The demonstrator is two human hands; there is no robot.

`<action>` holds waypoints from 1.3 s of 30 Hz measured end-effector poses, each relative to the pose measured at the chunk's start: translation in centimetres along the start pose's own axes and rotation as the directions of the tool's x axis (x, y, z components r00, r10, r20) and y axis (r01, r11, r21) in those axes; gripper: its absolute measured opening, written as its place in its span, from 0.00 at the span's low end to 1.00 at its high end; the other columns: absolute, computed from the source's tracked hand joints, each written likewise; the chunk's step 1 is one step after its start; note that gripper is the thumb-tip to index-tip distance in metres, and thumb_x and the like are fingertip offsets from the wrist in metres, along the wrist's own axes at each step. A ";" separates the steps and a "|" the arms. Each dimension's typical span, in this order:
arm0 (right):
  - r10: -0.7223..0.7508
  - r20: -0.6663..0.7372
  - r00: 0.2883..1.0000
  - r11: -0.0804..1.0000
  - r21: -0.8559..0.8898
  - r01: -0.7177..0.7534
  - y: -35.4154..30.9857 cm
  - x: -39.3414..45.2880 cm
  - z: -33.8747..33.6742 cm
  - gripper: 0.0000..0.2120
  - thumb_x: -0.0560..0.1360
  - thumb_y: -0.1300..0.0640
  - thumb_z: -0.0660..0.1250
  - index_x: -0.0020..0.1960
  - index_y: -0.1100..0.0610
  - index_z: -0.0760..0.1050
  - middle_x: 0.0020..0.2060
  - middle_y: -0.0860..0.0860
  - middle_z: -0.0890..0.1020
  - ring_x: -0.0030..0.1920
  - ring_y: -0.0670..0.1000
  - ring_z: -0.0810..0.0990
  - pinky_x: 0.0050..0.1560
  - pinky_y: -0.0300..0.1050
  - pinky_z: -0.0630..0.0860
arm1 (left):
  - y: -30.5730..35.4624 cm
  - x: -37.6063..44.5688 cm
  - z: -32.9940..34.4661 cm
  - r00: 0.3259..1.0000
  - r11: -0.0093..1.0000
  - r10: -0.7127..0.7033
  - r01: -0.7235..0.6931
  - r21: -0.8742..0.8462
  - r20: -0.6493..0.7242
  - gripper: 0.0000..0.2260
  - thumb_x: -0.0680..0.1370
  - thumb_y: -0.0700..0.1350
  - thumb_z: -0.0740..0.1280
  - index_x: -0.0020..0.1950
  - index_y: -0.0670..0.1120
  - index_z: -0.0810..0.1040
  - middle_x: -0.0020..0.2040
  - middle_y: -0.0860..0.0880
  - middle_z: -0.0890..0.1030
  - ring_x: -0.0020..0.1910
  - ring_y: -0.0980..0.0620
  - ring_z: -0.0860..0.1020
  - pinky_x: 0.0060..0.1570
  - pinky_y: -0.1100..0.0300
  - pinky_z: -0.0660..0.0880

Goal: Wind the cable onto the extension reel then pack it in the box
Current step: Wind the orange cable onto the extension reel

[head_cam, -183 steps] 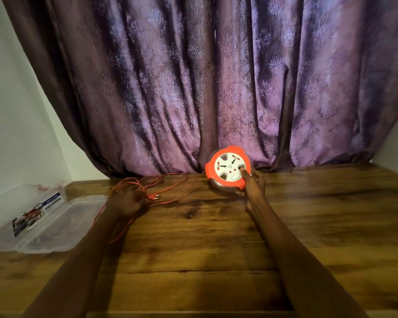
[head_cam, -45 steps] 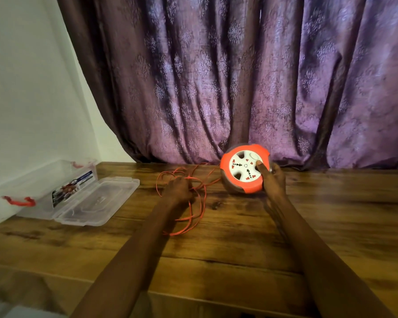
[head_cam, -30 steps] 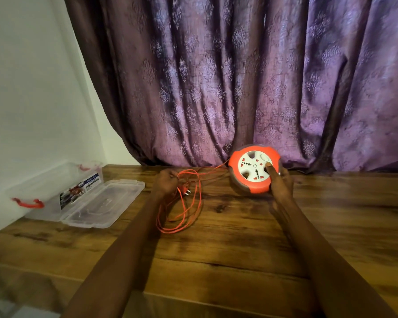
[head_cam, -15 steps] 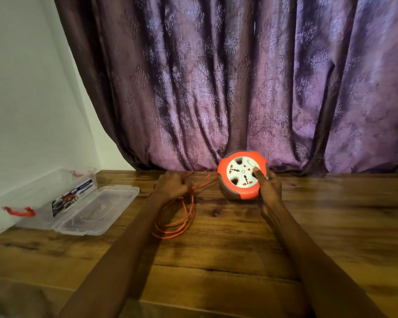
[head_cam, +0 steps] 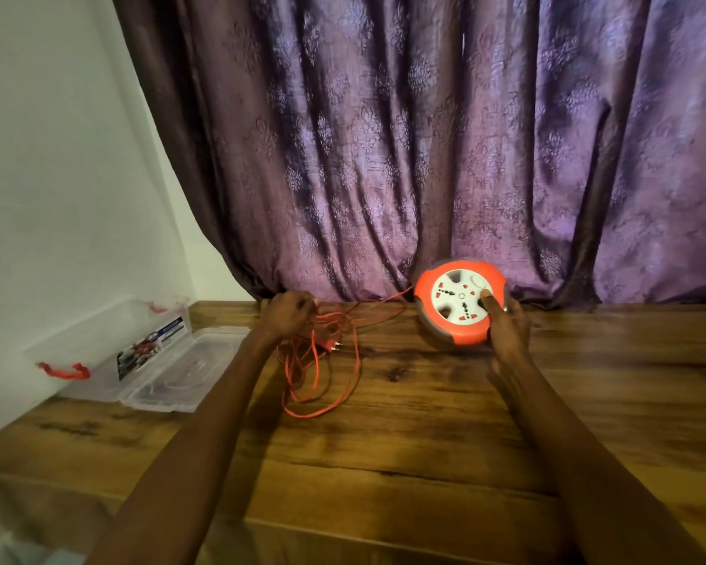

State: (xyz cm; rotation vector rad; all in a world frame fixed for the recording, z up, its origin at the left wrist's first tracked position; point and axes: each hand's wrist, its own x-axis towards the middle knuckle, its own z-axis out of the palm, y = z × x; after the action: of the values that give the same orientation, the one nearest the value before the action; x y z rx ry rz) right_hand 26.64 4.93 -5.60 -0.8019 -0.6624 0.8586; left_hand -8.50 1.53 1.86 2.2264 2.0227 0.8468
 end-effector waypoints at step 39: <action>-0.147 0.221 0.964 0.977 -0.123 0.177 -1.9 -2.8 1.7 0.19 0.76 0.62 0.72 0.65 0.61 0.75 0.54 0.54 0.82 0.46 0.46 0.81 0.43 0.37 0.81 | -5.7 0.6 -1.1 0.917 0.917 -0.399 0.398 -0.028 -0.029 0.15 0.81 0.43 0.63 0.61 0.35 0.78 0.62 0.35 0.79 0.63 0.37 0.77 0.63 0.49 0.73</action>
State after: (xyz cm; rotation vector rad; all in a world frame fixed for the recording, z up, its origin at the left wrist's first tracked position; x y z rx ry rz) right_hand 24.65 2.38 -3.64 -0.7775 -0.9731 0.7586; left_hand -14.14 2.60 0.95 1.6983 2.3481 0.8556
